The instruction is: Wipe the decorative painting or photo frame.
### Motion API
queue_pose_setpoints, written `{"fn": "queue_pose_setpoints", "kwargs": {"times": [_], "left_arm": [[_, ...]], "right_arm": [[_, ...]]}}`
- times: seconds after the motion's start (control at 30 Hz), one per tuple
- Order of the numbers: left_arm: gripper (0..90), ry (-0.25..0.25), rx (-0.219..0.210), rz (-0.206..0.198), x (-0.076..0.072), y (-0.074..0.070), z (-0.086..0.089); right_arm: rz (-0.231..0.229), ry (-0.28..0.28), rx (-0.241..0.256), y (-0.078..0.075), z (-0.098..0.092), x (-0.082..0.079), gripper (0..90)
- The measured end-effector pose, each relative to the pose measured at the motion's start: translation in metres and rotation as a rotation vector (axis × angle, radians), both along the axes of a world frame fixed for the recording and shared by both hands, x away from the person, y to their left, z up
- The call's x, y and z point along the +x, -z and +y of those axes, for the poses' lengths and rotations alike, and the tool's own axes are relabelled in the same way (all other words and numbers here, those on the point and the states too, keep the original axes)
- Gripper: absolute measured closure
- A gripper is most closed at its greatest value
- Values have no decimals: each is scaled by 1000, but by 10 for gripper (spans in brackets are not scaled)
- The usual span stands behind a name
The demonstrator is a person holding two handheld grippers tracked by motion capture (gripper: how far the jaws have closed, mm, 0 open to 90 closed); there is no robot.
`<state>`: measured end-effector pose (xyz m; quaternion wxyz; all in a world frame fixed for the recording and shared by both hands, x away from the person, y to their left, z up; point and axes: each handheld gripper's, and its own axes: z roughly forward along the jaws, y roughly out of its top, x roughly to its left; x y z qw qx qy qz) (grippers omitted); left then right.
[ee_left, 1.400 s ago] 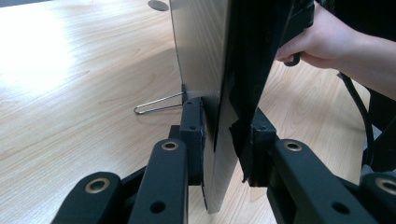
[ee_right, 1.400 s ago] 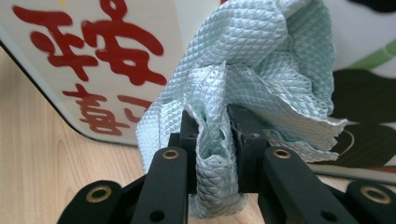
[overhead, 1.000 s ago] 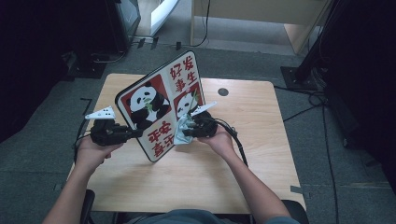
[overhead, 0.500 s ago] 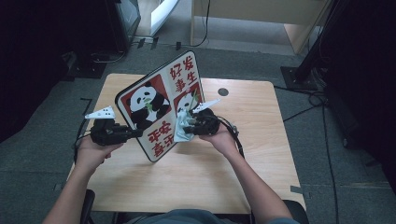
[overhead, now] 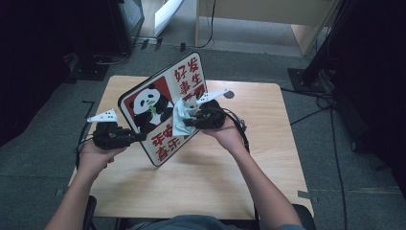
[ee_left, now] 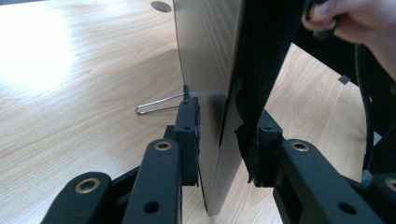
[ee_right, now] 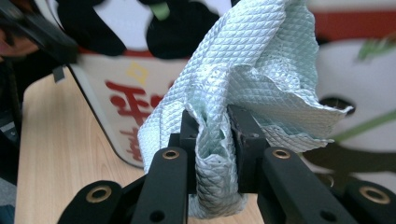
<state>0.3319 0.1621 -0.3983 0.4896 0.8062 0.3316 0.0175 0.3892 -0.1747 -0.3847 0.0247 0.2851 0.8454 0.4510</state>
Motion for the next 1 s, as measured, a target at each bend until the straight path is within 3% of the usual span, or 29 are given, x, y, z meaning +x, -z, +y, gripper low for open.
{"fn": "queue_pose_setpoints", "kwargs": {"times": [0.2,0.23,0.3,0.37,0.43,0.57,0.77,1.0], "left_arm": [[693,-7,5,-1,-2,0,1],[693,-8,4,1,-3,1,1],[693,-10,3,1,-3,1,2],[694,-11,3,-1,-3,1,2],[694,-11,1,-1,-4,1,2],[710,-7,-6,-12,-5,1,3],[743,-1,-16,-5,-4,1,3],[753,2,-12,-7,-4,1,4]], "right_arm": [[-53,-14,22,-27,9,2,777],[-71,-18,44,-38,12,2,776],[-74,-20,49,-42,13,3,777],[-103,-34,49,-60,21,4,777],[-108,-38,46,-64,23,4,777],[-144,-70,51,-88,37,4,776],[-168,-94,57,-105,56,4,776],[-158,-102,53,-98,66,6,776]]}}
